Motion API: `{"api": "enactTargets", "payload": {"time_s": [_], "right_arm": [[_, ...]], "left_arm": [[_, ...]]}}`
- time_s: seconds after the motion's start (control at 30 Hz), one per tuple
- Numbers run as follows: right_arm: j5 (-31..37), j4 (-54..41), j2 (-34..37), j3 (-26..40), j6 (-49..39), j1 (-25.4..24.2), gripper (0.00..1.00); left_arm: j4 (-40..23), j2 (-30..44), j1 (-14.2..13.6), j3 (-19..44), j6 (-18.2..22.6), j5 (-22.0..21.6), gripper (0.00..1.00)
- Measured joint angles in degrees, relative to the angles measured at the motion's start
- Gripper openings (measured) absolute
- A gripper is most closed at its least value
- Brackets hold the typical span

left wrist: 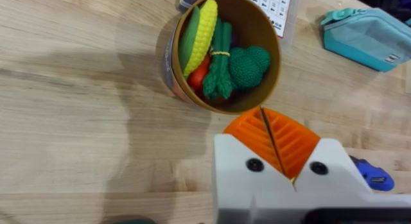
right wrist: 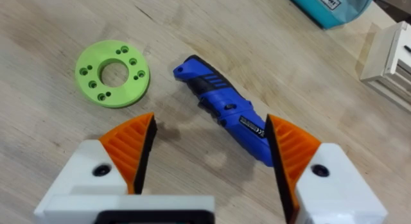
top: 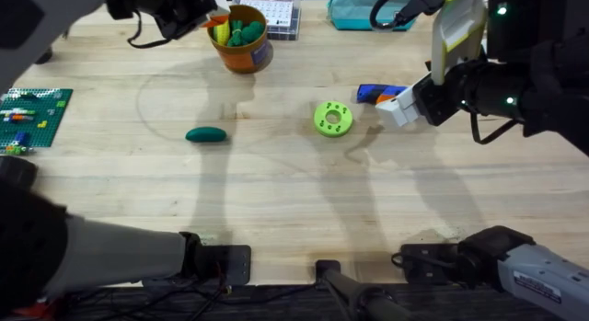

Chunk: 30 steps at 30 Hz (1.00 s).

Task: Pick up the gripper from the table and insert it into the empty holder that is missing its gripper. Then pick up a screw, insert it into the mounting hole, and use the screwdriver to tighten it. Finally, clean up the table by picking up the vegetable and placing it into the bucket.

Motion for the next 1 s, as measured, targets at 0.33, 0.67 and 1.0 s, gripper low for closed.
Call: {"api": "enactTargets", "payload": {"time_s": [0.33,0.67,1.0], "right_arm": [[0.0,-0.6,0.0,0.0,0.7,0.0,0.967],[0.0,-0.9,0.0,0.0,0.9,0.0,0.967],[0.0,-0.9,0.0,0.0,0.9,0.0,0.967]], "left_arm": [[-11.1,2.5,2.4,-0.4,-0.2,2.7,0.023],[-27.6,2.5,4.0,-0.4,-1.7,0.6,0.006],[-37.9,2.5,-7.9,-0.5,-25.3,-14.4,0.734]]}}
